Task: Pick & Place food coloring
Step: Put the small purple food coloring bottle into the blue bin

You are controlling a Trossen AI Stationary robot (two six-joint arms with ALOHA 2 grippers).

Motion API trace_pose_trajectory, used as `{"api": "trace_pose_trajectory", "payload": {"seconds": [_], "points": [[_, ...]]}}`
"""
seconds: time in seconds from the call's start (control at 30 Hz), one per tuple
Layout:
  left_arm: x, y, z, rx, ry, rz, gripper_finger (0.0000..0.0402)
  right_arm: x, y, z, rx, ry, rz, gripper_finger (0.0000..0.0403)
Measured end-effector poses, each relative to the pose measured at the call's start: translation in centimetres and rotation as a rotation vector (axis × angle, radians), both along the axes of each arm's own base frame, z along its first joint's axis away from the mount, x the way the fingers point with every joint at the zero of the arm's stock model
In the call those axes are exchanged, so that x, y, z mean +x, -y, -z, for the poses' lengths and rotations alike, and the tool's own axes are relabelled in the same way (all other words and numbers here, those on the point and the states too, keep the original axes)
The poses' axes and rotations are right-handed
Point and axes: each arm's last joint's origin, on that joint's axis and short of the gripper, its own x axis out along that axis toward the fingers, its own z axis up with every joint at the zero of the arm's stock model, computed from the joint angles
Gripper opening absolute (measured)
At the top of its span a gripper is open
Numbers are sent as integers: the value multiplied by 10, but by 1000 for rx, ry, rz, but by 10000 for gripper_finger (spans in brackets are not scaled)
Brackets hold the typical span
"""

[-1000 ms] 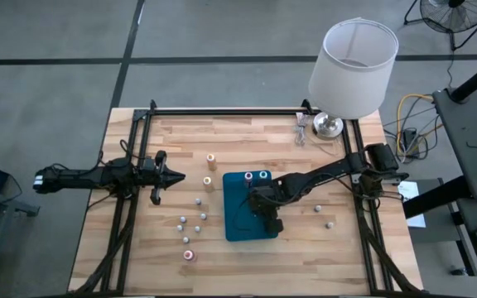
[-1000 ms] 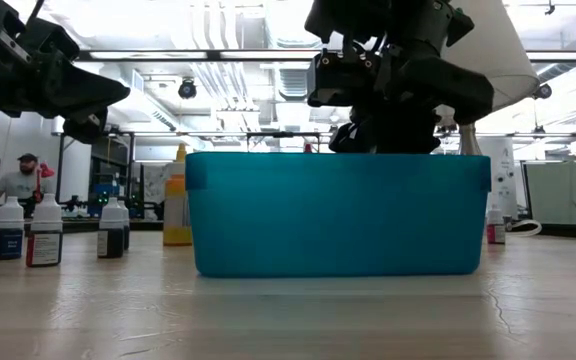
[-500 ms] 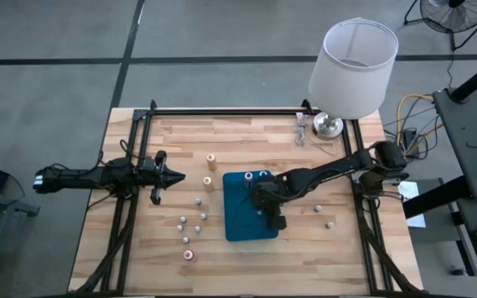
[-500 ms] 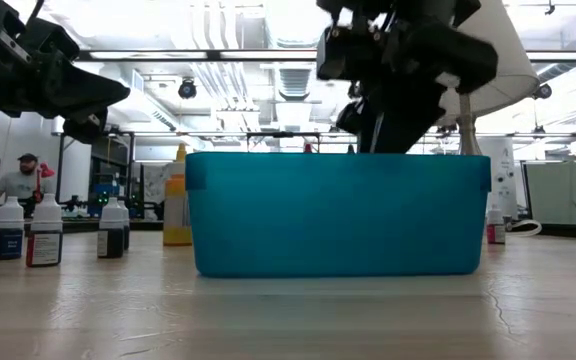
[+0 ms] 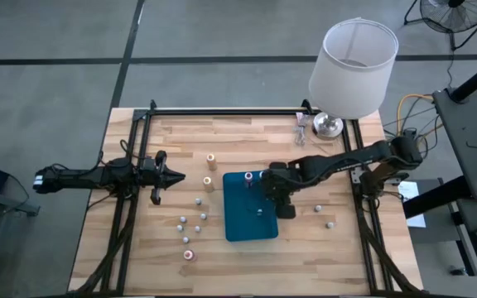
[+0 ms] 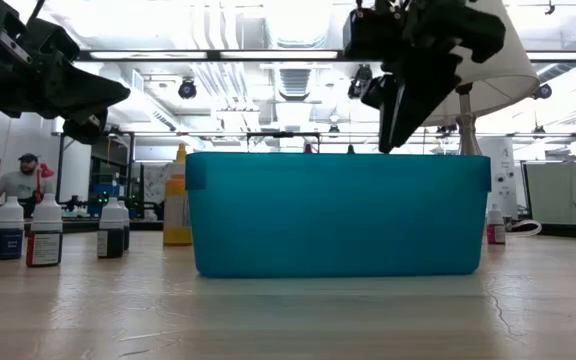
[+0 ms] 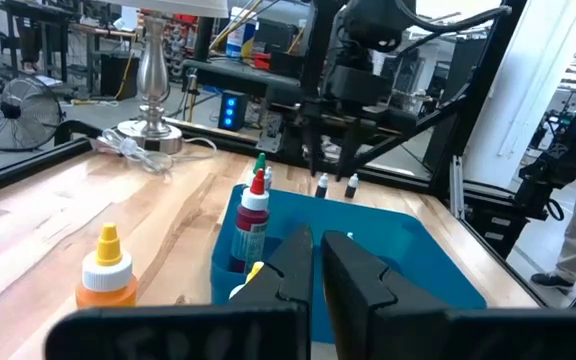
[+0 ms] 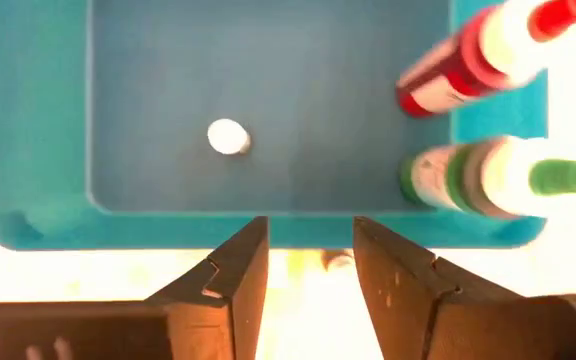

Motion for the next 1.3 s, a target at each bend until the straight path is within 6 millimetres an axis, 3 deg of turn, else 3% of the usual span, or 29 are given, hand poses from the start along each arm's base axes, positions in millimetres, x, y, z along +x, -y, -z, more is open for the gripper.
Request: {"api": "trace_pose_trajectory", "payload": {"seconds": [0.4, 0.63, 0.97, 1.3], "points": [[0, 0, 0, 0, 0, 0, 0, -31, 20, 17, -15, -5, -12, 162], [0, 0, 0, 0, -1, 0, 0, -36, 30, 35, 29, 35, -85, 172], [0, 0, 0, 0, -1, 0, 0, -37, 47, 39, 4, 55, -117, 188], [0, 0, 0, 0, -1, 0, 0, -41, 48, 57, 26, 100, -156, 189]]}}
